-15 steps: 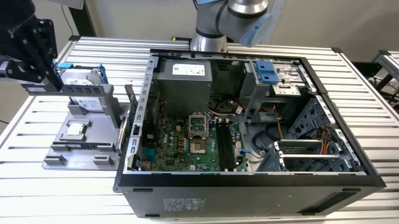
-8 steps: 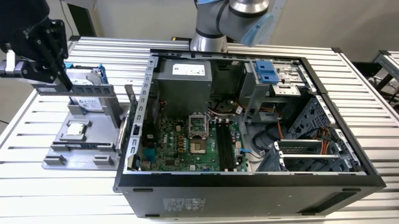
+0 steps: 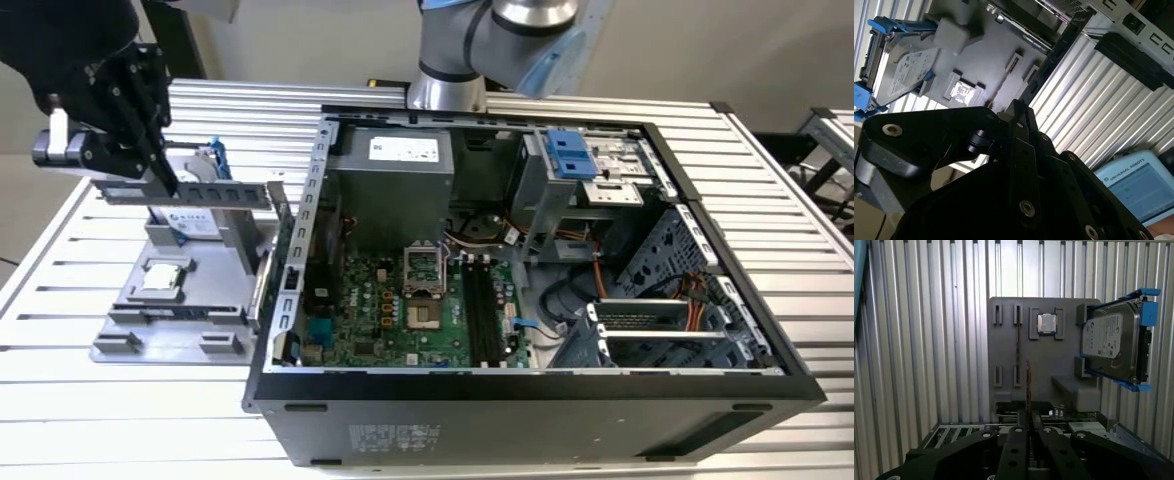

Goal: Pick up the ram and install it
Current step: 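Pick up the ram and move it above insertion slot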

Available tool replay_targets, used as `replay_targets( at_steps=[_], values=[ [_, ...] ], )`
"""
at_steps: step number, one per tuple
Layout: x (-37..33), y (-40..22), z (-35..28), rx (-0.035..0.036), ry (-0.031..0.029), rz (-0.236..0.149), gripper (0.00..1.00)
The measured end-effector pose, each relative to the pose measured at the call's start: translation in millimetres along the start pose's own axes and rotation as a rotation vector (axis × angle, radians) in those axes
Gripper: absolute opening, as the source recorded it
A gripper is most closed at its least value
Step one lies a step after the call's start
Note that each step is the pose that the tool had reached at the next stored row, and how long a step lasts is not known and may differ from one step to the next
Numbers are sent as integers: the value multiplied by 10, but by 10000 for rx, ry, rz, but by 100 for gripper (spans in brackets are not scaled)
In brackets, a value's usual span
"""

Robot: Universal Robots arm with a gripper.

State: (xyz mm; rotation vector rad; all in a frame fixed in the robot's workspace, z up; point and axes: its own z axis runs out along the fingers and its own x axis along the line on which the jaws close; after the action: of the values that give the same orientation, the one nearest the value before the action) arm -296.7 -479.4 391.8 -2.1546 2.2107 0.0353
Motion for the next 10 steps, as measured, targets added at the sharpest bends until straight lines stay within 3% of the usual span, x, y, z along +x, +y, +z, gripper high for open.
replay_targets(
  at_steps=[3,10],
  values=[
    [-2,-56,2,-6,-1,0,0],
    [-2,-82,1,-7,1,-1,0]
  ],
)
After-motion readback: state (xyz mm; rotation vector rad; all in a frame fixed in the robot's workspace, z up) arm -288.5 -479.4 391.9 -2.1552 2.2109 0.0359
